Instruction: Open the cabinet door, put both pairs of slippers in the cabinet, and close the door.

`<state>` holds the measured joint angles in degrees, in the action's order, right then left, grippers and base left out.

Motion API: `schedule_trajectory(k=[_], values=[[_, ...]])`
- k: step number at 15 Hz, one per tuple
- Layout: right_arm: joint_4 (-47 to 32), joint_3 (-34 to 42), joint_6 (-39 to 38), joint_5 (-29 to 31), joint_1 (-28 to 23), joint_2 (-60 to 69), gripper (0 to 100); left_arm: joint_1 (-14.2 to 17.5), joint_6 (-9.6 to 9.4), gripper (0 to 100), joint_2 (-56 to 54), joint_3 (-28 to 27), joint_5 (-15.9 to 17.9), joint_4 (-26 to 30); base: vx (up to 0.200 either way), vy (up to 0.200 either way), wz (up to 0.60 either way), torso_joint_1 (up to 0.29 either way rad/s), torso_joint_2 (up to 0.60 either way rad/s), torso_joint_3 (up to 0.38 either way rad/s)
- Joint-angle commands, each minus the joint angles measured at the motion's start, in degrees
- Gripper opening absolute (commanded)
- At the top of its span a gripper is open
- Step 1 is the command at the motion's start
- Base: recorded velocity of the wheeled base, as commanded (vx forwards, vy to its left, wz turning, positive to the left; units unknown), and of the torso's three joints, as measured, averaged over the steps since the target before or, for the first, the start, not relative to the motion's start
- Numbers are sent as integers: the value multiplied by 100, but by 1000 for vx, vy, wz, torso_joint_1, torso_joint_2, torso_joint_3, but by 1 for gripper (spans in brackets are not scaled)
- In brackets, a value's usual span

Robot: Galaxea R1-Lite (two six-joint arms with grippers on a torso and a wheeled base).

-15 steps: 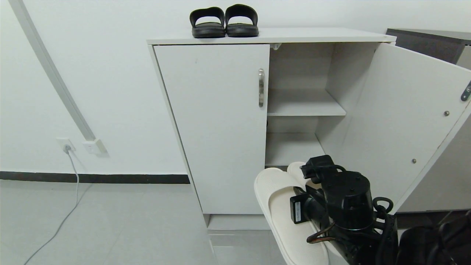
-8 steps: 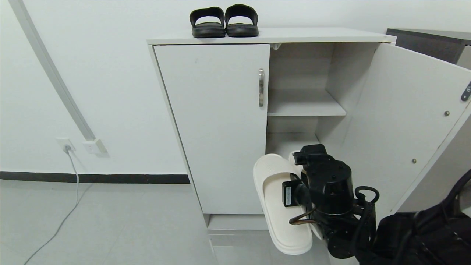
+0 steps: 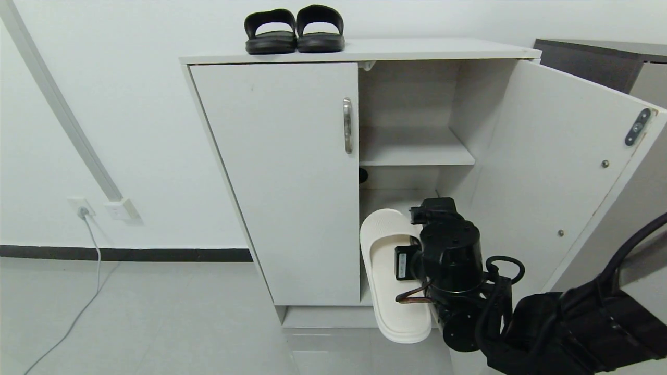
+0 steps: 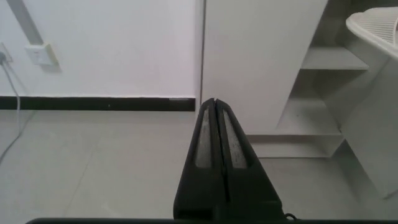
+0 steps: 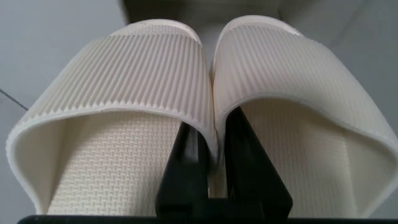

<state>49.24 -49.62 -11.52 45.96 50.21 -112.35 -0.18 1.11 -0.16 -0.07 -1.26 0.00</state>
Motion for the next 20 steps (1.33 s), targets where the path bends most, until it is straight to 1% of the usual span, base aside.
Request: schedule_trajectory(k=[1,8,11,14,18,20], values=[[7,5,1,10,-12,-6,0,1,3,0,16,-1,-6,0,0,0,0,0,0,0],[-151,5,18,221,-398,-94,0,1,3,0,16,-1,-6,0,0,0,0,0,0,0],[-178,119,18,229,-600,-85,0,1,3,0,16,-1,-6,0,0,0,0,0,0,0],[-248,233,18,238,-671,-15,0,1,3,0,16,-1,-6,0,0,0,0,0,0,0],[-793,277,-26,238,-680,266,0,1,3,0,16,-1,-6,0,0,0,0,0,0,0],[-802,286,-26,238,-723,266,0,1,3,0,16,-1,-6,0,0,0,0,0,0,0]])
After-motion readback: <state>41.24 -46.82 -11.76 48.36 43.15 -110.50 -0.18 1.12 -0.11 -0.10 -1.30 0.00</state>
